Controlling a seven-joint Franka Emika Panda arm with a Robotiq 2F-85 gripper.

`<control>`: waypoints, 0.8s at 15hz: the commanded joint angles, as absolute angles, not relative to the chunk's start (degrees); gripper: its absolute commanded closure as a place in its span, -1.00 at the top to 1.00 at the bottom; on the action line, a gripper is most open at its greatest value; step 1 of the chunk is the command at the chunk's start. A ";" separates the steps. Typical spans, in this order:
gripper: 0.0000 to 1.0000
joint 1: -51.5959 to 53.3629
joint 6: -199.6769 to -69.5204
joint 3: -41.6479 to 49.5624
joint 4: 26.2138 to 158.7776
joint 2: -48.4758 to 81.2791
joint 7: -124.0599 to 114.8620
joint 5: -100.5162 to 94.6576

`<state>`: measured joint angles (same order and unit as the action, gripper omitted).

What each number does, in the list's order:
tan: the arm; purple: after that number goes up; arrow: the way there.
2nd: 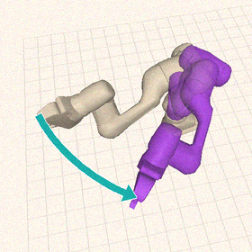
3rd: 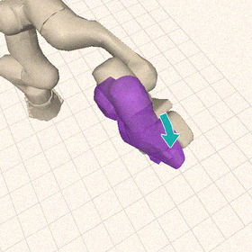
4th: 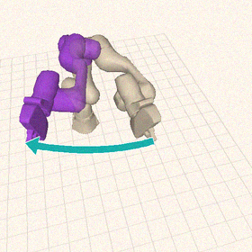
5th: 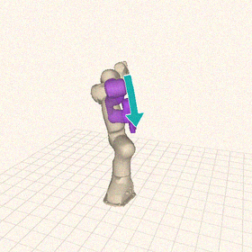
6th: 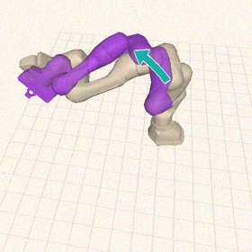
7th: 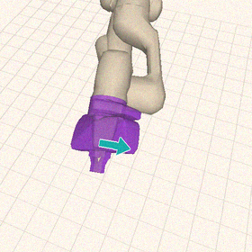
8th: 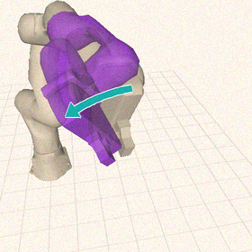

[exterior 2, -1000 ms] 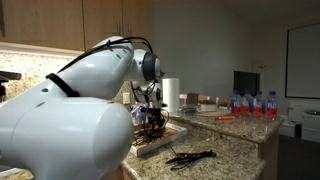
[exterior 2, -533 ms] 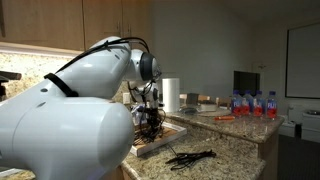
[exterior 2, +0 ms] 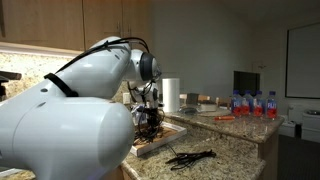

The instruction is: Remove the zip ties from the box

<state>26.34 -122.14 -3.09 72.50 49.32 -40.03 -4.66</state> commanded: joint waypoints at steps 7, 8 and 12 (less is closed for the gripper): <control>-0.84 28.46 -122.25 -2.63 79.53 42.41 -44.98 -5.10; -0.85 28.46 -122.09 -2.82 79.75 42.18 -44.92 -4.80; -0.83 28.42 -122.30 -2.76 82.18 39.91 -45.13 -4.58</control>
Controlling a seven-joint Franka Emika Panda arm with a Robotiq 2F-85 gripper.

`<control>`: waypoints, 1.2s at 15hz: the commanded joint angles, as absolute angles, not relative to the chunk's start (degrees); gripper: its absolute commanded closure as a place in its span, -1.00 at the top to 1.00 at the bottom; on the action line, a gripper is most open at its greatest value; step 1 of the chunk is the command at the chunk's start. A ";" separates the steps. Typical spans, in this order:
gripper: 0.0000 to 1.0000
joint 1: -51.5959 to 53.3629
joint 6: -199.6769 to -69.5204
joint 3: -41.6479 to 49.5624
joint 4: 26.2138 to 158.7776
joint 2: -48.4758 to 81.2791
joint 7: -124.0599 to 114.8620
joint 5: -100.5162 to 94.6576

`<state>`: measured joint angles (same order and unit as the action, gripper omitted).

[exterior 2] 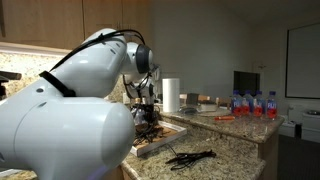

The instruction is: Remove the zip ties from the box

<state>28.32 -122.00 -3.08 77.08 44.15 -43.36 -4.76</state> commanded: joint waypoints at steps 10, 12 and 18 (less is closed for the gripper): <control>0.31 27.69 -122.62 -3.97 82.97 40.35 -45.09 -4.05; 0.57 27.56 -122.47 -4.31 82.78 41.16 -44.81 -3.76; 1.00 27.39 -124.12 -5.64 81.50 43.95 -43.00 -3.09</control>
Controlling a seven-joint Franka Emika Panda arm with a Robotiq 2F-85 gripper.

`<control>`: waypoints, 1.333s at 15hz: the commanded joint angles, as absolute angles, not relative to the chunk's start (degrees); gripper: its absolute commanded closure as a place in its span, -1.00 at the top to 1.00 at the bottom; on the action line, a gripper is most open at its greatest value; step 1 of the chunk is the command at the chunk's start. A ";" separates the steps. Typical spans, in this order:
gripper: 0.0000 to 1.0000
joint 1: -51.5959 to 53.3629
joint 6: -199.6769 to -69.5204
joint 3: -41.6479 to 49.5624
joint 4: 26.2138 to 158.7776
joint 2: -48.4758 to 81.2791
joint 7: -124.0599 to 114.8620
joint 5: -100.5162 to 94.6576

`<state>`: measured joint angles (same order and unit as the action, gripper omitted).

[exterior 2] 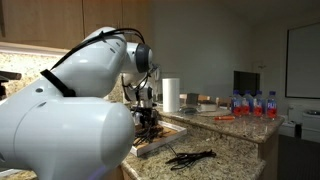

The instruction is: Remove the zip ties from the box

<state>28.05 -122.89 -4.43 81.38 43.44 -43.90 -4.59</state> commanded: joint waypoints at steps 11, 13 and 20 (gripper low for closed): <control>1.00 28.79 -125.65 -5.63 83.43 39.47 -44.30 -4.74; 1.00 28.50 -125.15 -6.13 82.04 40.03 -43.41 -4.19; 1.00 28.24 -123.21 -6.58 78.12 44.66 -41.87 -3.70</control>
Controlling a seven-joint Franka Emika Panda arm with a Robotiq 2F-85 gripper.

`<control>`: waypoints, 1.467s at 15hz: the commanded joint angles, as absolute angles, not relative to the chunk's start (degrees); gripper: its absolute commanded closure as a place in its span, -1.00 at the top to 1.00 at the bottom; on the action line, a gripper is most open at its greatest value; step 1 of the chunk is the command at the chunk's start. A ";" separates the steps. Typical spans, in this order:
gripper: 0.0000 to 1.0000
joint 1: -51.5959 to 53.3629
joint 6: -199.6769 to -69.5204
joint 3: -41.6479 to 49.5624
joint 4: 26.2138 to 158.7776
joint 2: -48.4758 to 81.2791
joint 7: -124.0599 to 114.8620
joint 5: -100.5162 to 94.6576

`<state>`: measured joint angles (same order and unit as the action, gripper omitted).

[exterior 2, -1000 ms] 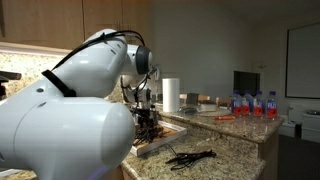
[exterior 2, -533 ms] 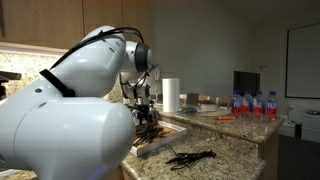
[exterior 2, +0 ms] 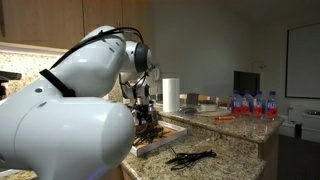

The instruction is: Remove the zip ties from the box

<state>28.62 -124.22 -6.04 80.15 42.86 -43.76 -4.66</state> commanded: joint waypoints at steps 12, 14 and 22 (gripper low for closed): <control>1.00 28.56 -120.68 -6.64 71.88 50.24 -41.63 -3.32; 0.96 28.71 -120.11 -6.56 71.30 50.38 -41.73 -3.48; -0.28 28.72 -118.12 -6.60 69.80 50.85 -41.77 -3.41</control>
<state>28.69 -120.06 -6.49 71.37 49.96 -43.46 -4.62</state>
